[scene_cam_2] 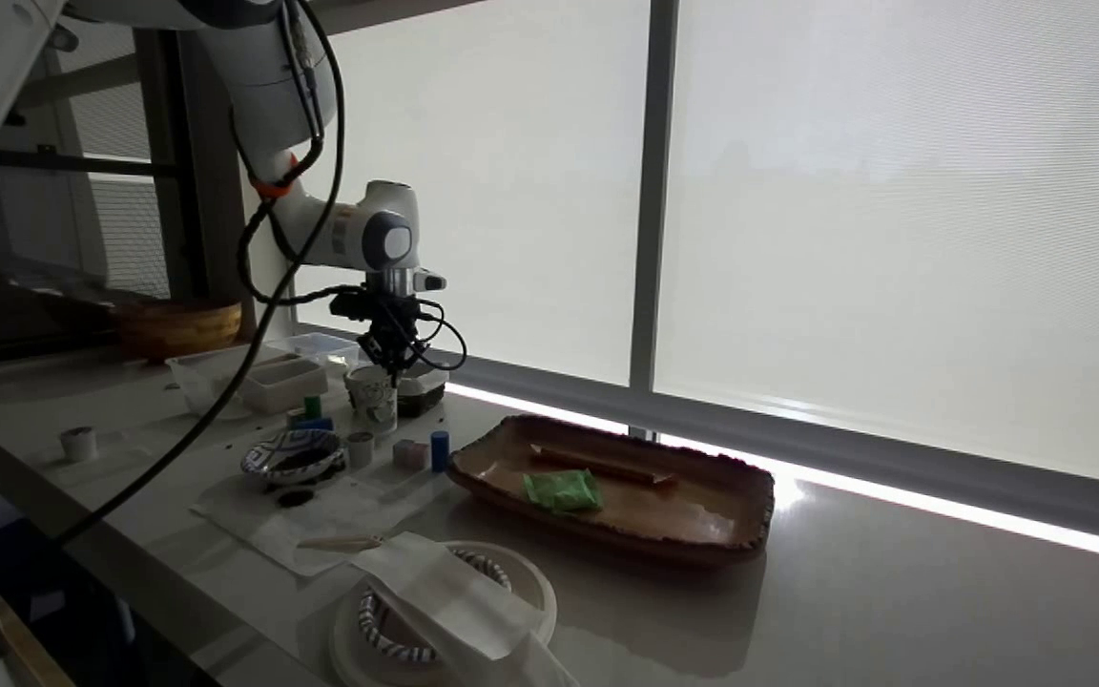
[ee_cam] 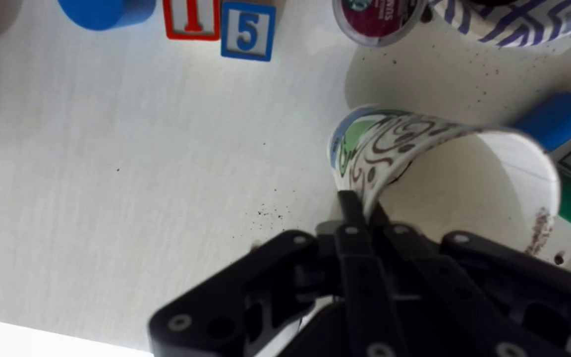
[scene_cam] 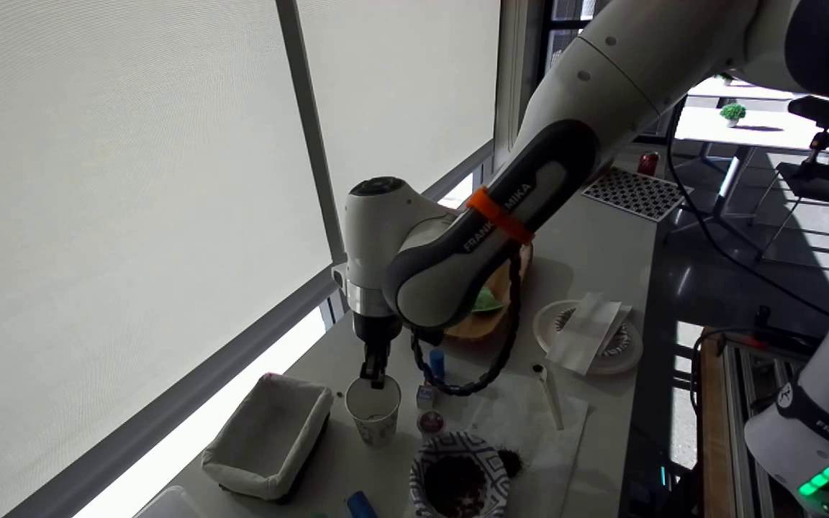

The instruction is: Move the cup backwards and pour the beans into it

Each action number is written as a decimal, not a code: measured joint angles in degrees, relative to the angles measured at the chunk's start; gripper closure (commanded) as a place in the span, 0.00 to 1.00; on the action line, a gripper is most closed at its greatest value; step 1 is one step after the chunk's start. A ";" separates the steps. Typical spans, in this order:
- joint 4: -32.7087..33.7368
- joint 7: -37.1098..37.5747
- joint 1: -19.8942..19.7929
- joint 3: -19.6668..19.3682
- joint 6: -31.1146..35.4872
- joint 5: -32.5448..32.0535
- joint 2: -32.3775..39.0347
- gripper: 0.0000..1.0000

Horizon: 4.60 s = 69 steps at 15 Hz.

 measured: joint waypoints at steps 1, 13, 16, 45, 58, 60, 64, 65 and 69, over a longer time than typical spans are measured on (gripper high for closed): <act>0.28 0.55 0.12 0.00 -0.09 -0.17 0.36 0.71; 1.08 3.02 -1.68 1.27 -0.61 3.66 -2.73 0.00; -1.61 3.26 -2.68 2.14 -1.58 7.50 -8.13 0.00; -35.50 -8.97 -4.36 8.42 19.87 27.80 -15.06 0.00; -31.70 2.36 -3.05 3.99 16.73 10.37 -9.23 0.00; -30.28 4.91 -1.58 2.52 16.72 7.16 -7.67 0.00; -27.78 5.16 -1.25 2.89 16.72 6.85 -5.99 0.35; -27.35 5.16 -1.26 3.02 16.73 6.86 -5.73 0.42; -26.00 5.16 -1.26 3.23 16.73 6.86 -4.55 0.74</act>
